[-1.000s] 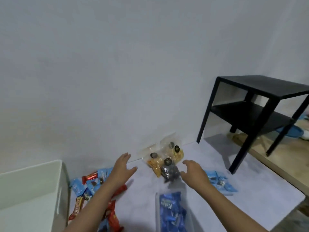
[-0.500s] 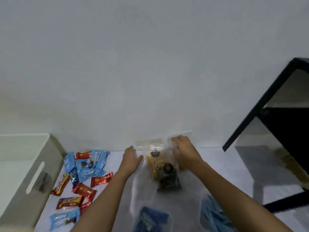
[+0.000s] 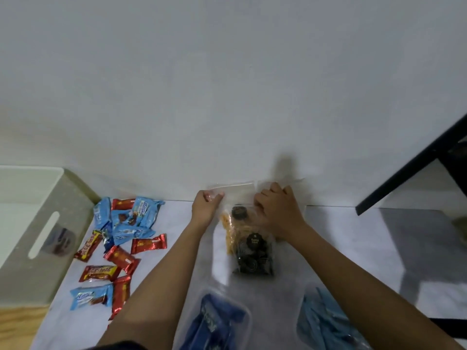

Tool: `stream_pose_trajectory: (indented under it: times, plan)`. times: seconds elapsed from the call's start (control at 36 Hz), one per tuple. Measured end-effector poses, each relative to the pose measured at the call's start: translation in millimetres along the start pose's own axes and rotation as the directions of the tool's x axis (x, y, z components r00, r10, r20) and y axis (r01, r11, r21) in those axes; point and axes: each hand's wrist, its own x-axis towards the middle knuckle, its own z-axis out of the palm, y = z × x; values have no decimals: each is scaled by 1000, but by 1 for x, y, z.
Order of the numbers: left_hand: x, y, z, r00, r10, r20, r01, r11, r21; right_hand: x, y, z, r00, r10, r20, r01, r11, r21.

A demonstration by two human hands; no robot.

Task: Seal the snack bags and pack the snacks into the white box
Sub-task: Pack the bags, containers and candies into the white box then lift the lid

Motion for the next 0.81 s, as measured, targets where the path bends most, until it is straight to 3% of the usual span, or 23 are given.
stream_pose_trajectory:
  times: [0.14, 0.28, 0.42, 0.58, 0.69, 0.81]
  plan:
    - [-14, 31, -22, 933, 186, 308, -207, 978, 34, -9, -6, -12, 995, 88, 46, -98, 956, 276]
    - [-23, 60, -55, 841, 272, 467, -363, 925, 116, -9, -29, -31, 976, 168, 135, -214, 834, 509]
    - [-24, 75, -111, 753, 405, 518, -532, 839, 116, 4, -80, -58, 975, 192, 116, -224, 830, 511]
    - [-27, 89, -211, 676, 498, 542, -617, 785, 48, 27, -163, -81, 957, 247, -153, -133, 840, 525]
    - [-32, 87, -284, 665, 512, 544, -632, 773, 46, 43, -226, -90, 924, 283, -259, -87, 813, 576]
    - [-42, 85, -355, 683, 528, 505, -630, 776, 40, 68, -291, -97, 921, 228, -315, 23, 777, 630]
